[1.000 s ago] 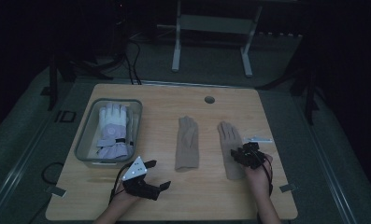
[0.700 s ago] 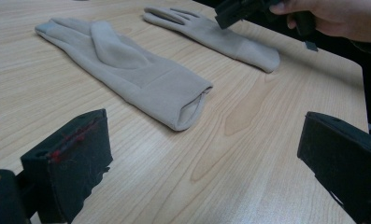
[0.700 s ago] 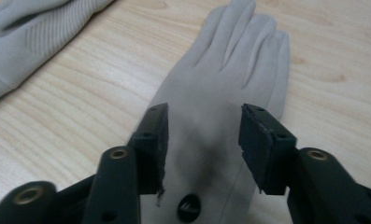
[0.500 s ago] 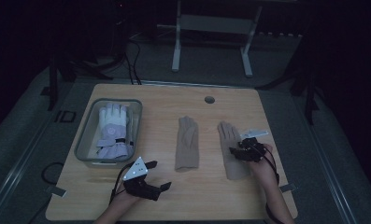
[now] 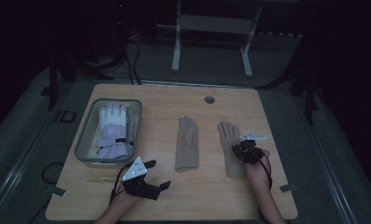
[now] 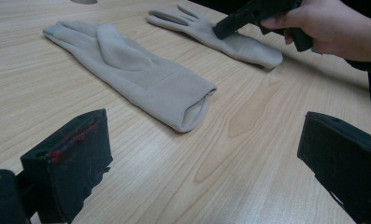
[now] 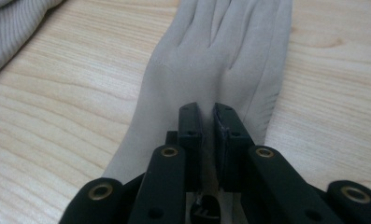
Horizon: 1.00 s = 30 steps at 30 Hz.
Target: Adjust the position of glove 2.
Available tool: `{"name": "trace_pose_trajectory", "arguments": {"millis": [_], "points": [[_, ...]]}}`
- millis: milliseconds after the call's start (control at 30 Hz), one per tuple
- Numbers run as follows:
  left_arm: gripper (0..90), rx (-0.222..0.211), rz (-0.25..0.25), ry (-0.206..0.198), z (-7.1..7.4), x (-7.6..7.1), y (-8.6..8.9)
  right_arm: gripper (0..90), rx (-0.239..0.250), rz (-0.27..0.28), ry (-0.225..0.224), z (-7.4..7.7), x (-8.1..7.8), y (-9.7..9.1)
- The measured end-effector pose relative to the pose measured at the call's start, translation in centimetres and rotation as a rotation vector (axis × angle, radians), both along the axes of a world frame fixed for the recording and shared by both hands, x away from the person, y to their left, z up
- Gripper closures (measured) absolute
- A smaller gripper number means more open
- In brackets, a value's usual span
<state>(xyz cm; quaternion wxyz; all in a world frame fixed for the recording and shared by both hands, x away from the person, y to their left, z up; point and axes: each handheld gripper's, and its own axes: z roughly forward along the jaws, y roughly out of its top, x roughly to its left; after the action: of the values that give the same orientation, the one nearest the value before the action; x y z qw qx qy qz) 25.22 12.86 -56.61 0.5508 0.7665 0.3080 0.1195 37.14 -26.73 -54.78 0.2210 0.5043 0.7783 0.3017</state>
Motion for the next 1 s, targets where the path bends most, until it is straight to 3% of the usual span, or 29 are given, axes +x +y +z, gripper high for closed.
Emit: {"name": "trace_pose_trajectory", "arguments": {"millis": [100,200,300,667,833,933,1000], "points": [[3.1,0.005,0.005,0.003,-0.1,0.1,0.0,83.0,0.015,0.002,0.006,0.7,0.0,0.2],[3.1,0.008,0.006,0.001,-0.1,0.1,0.0,83.0,0.076,-0.013,0.018,1.3,0.0,0.2],[3.0,0.011,0.009,0.001,-0.1,0.1,0.0,83.0,0.082,-0.029,0.011,2.0,-0.1,0.4],[3.0,0.021,0.015,0.011,-0.2,0.1,-0.2,83.1,0.125,-0.077,-0.081,6.8,-0.2,1.0],[3.1,0.021,0.013,0.013,-0.2,0.1,-0.2,83.1,0.137,-0.063,-0.133,9.0,-0.1,2.5],[3.0,0.02,0.014,0.014,-0.2,0.1,-0.2,83.1,0.149,-0.055,-0.141,9.7,0.0,3.3],[3.0,0.021,0.017,0.013,-0.2,0.1,-0.2,83.1,0.165,-0.033,-0.153,10.5,0.0,4.8]]}}
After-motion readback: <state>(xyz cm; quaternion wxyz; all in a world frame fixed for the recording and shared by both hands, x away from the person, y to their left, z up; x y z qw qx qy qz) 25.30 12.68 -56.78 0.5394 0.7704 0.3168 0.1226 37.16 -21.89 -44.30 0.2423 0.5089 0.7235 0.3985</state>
